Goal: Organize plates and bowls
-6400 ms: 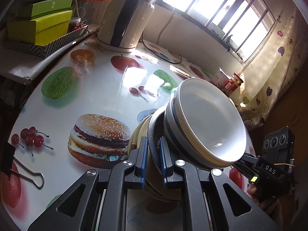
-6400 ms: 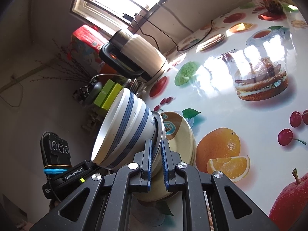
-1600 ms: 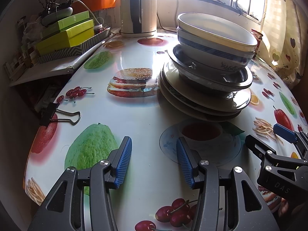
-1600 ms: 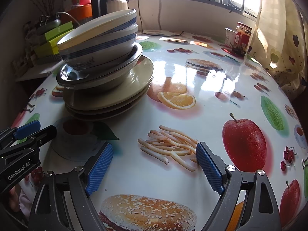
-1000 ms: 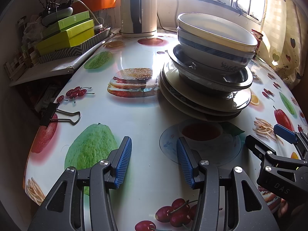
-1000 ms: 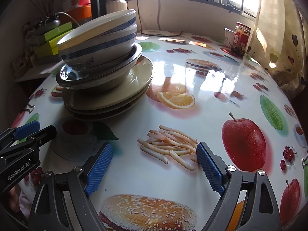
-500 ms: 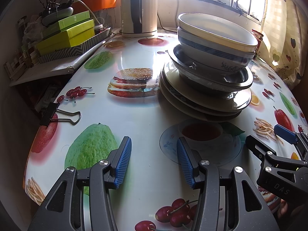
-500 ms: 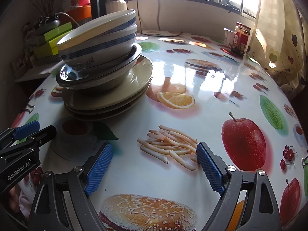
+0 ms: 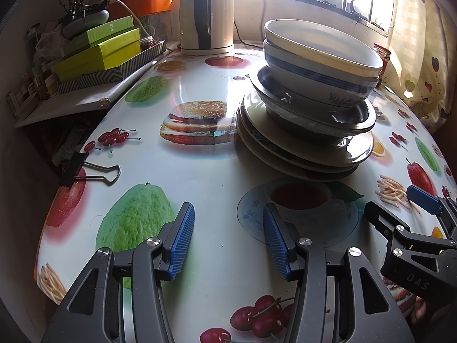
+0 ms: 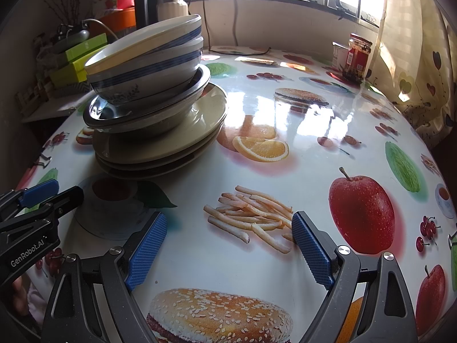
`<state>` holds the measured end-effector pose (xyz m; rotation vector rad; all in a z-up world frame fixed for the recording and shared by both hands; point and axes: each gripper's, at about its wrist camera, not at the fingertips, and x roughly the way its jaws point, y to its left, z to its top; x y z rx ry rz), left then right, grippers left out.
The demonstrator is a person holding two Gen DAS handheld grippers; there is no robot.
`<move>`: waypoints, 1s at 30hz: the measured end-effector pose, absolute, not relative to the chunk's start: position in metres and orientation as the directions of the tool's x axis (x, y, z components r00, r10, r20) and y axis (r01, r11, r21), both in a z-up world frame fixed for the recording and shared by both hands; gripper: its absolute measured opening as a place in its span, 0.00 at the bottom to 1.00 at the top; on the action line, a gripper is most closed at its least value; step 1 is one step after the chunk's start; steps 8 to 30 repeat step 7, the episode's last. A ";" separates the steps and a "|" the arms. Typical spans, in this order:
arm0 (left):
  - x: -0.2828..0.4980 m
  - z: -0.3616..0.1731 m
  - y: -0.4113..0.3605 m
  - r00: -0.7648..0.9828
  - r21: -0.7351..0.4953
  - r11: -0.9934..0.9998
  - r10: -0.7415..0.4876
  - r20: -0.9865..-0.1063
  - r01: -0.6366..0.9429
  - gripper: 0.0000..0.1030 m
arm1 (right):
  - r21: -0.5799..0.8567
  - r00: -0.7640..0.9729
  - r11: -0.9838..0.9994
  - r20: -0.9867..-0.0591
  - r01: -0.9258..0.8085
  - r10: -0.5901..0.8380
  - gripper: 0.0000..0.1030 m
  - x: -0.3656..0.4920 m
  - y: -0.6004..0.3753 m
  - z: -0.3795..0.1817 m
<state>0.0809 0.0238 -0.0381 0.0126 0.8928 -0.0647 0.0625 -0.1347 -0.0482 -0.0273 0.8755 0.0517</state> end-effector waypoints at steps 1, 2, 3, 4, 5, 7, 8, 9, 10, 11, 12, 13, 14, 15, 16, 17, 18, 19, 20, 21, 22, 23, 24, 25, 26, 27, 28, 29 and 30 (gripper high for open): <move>0.081 -0.038 0.024 0.625 -0.016 0.998 -0.051 -0.779 0.062 0.50 | -0.003 0.639 0.998 -0.768 -0.056 0.034 0.87 0.063 -0.135 -0.048; 0.081 -0.038 0.024 0.625 -0.016 0.998 -0.051 -0.779 0.062 0.50 | -0.003 0.640 0.998 -0.768 -0.057 0.034 0.87 0.063 -0.135 -0.048; 0.081 -0.038 0.024 0.625 -0.016 0.998 -0.051 -0.779 0.062 0.50 | -0.003 0.640 0.998 -0.768 -0.056 0.034 0.87 0.063 -0.135 -0.048; 0.081 -0.038 0.024 0.626 -0.016 0.998 -0.051 -0.778 0.062 0.50 | -0.003 0.640 0.998 -0.768 -0.056 0.034 0.87 0.063 -0.135 -0.048; 0.081 -0.038 0.024 0.625 -0.016 0.998 -0.051 -0.779 0.062 0.50 | -0.003 0.640 0.998 -0.768 -0.056 0.034 0.87 0.063 -0.135 -0.048; 0.081 -0.038 0.024 0.626 -0.016 0.998 -0.051 -0.778 0.062 0.50 | -0.003 0.640 0.998 -0.768 -0.056 0.034 0.87 0.063 -0.135 -0.048; 0.081 -0.038 0.024 0.626 -0.016 0.998 -0.051 -0.778 0.062 0.50 | -0.003 0.640 0.998 -0.768 -0.056 0.034 0.87 0.063 -0.135 -0.048; 0.081 -0.038 0.024 0.626 -0.016 0.998 -0.051 -0.778 0.062 0.50 | -0.003 0.640 0.998 -0.768 -0.056 0.034 0.87 0.063 -0.135 -0.048; 0.081 -0.038 0.024 0.626 -0.016 0.998 -0.051 -0.778 0.062 0.50 | -0.003 0.640 0.998 -0.768 -0.056 0.034 0.87 0.063 -0.135 -0.048; 0.081 -0.038 0.024 0.626 -0.016 0.998 -0.051 -0.778 0.062 0.50 | -0.003 0.640 0.998 -0.768 -0.056 0.034 0.87 0.063 -0.135 -0.048; 0.081 -0.038 0.024 0.626 -0.016 0.998 -0.051 -0.778 0.062 0.50 | -0.003 0.640 0.998 -0.768 -0.056 0.034 0.87 0.063 -0.135 -0.048; 0.081 -0.038 0.024 0.626 -0.016 0.998 -0.051 -0.778 0.062 0.50 | -0.003 0.640 0.998 -0.768 -0.056 0.034 0.87 0.063 -0.135 -0.048; 0.081 -0.038 0.024 0.626 -0.016 0.998 -0.051 -0.778 0.062 0.50 | -0.003 0.640 0.998 -0.768 -0.056 0.034 0.87 0.063 -0.135 -0.048; 0.081 -0.038 0.024 0.626 -0.016 0.998 -0.051 -0.778 0.062 0.50 | -0.003 0.640 0.998 -0.768 -0.056 0.034 0.87 0.063 -0.135 -0.048; 0.081 -0.038 0.024 0.626 -0.016 0.998 -0.051 -0.778 0.062 0.50 | -0.003 0.640 0.998 -0.768 -0.056 0.034 0.87 0.063 -0.135 -0.048; 0.081 -0.038 0.024 0.626 -0.016 0.998 -0.051 -0.778 0.062 0.50 | -0.003 0.640 0.998 -0.768 -0.056 0.034 0.87 0.063 -0.135 -0.048; 0.081 -0.038 0.024 0.626 -0.016 0.998 -0.051 -0.778 0.062 0.50 | -0.003 0.640 0.998 -0.768 -0.056 0.034 0.87 0.063 -0.135 -0.048; 0.081 -0.038 0.024 0.626 -0.016 0.998 -0.051 -0.778 0.062 0.50 | -0.003 0.640 0.998 -0.768 -0.056 0.034 0.87 0.063 -0.135 -0.048; 0.081 -0.038 0.024 0.626 -0.016 0.998 -0.051 -0.778 0.062 0.50 | -0.003 0.640 0.998 -0.768 -0.056 0.034 0.87 0.063 -0.135 -0.048; 0.081 -0.038 0.024 0.626 -0.016 0.998 -0.051 -0.778 0.062 0.50 | -0.003 0.640 0.998 -0.768 -0.056 0.034 0.87 0.063 -0.135 -0.048; 0.081 -0.038 0.024 0.626 -0.016 0.998 -0.051 -0.778 0.062 0.50 | -0.003 0.640 0.998 -0.768 -0.056 0.034 0.87 0.063 -0.135 -0.048; 0.081 -0.038 0.024 0.626 -0.016 0.998 -0.051 -0.778 0.062 0.50 | -0.003 0.640 0.998 -0.768 -0.056 0.034 0.87 0.063 -0.135 -0.048; 0.081 -0.038 0.024 0.626 -0.016 0.998 -0.051 -0.778 0.062 0.50 | -0.003 0.640 0.998 -0.768 -0.056 0.034 0.87 0.063 -0.135 -0.048; 0.081 -0.038 0.024 0.626 -0.016 0.998 -0.051 -0.778 0.062 0.50 | -0.003 0.640 0.998 -0.768 -0.056 0.034 0.87 0.063 -0.135 -0.048; 0.081 -0.038 0.024 0.626 -0.016 0.998 -0.051 -0.778 0.062 0.50 | -0.003 0.640 0.998 -0.768 -0.056 0.034 0.87 0.063 -0.135 -0.048; 0.081 -0.038 0.024 0.626 -0.016 0.998 -0.051 -0.778 0.062 0.50 | -0.003 0.640 0.998 -0.768 -0.056 0.034 0.87 0.063 -0.135 -0.048; 0.081 -0.038 0.024 0.626 -0.016 0.998 -0.051 -0.778 0.062 0.50 | -0.003 0.640 0.998 -0.768 -0.056 0.034 0.87 0.063 -0.135 -0.048; 0.081 -0.038 0.024 0.626 -0.016 0.998 -0.051 -0.778 0.062 0.50 | -0.003 0.640 0.998 -0.768 -0.056 0.034 0.87 0.063 -0.135 -0.048; 0.081 -0.038 0.024 0.626 -0.016 0.998 -0.051 -0.778 0.062 0.50 | -0.003 0.640 0.998 -0.768 -0.056 0.034 0.87 0.063 -0.135 -0.048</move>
